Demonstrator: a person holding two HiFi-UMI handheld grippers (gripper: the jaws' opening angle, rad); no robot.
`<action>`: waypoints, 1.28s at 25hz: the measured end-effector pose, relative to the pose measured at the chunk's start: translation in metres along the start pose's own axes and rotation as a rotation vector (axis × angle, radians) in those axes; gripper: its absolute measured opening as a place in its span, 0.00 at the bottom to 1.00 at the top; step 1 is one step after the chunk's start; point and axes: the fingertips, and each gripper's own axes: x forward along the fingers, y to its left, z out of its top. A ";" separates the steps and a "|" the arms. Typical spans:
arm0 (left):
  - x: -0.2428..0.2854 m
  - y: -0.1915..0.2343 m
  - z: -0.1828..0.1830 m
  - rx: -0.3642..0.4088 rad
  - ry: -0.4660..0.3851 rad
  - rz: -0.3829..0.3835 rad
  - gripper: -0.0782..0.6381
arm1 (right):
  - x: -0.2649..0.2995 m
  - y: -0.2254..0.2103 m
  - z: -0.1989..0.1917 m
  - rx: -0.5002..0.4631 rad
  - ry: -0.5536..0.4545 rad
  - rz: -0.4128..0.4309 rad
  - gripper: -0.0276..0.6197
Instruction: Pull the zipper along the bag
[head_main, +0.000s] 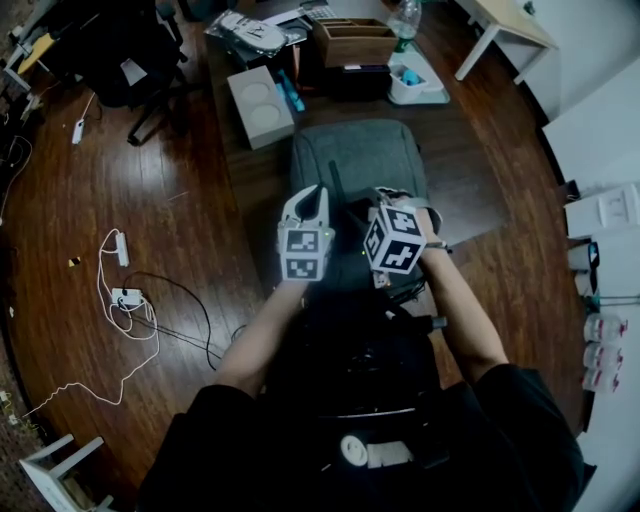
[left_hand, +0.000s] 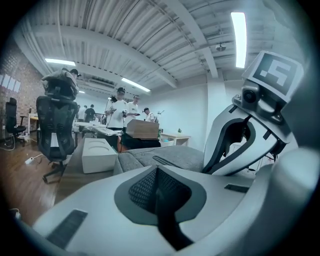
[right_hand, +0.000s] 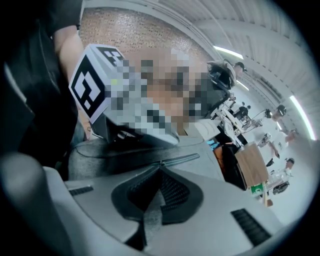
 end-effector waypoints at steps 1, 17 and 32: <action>-0.002 -0.002 0.000 0.002 -0.001 0.000 0.10 | -0.002 0.005 -0.001 0.001 -0.002 0.003 0.06; -0.014 -0.038 -0.007 0.059 0.021 -0.031 0.10 | -0.022 0.058 -0.012 0.061 -0.031 0.048 0.06; -0.013 -0.039 -0.006 0.073 0.021 -0.023 0.10 | -0.037 0.060 -0.023 0.351 -0.257 -0.068 0.10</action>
